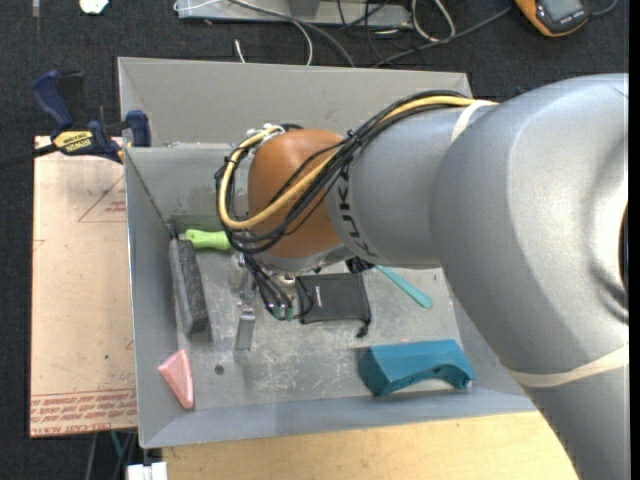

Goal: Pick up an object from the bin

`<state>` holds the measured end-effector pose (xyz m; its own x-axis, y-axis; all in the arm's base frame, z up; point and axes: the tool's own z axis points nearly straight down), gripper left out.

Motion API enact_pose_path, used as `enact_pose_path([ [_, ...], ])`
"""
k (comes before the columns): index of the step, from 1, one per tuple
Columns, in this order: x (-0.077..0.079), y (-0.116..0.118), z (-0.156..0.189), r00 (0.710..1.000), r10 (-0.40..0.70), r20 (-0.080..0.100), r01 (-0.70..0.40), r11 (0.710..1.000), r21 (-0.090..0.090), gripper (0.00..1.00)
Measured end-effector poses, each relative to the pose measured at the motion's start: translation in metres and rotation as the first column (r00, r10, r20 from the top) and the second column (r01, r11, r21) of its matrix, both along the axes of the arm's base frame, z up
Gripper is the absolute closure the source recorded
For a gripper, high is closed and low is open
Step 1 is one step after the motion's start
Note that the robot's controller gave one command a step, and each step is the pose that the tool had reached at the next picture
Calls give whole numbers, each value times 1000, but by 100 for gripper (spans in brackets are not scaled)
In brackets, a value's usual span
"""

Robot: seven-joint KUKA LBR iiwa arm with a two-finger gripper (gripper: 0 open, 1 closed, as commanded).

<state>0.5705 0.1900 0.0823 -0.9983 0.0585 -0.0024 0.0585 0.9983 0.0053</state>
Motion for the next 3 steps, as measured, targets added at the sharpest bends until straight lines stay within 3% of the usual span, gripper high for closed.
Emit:
enact_pose_path([
  [1,33,-19,-6,988,152,1,-152,988,-2,0],
  [2,26,-42,-9,956,293,0,-293,956,-1,0],
  [3,28,-60,-5,999,37,-1,-37,999,0,0],
])
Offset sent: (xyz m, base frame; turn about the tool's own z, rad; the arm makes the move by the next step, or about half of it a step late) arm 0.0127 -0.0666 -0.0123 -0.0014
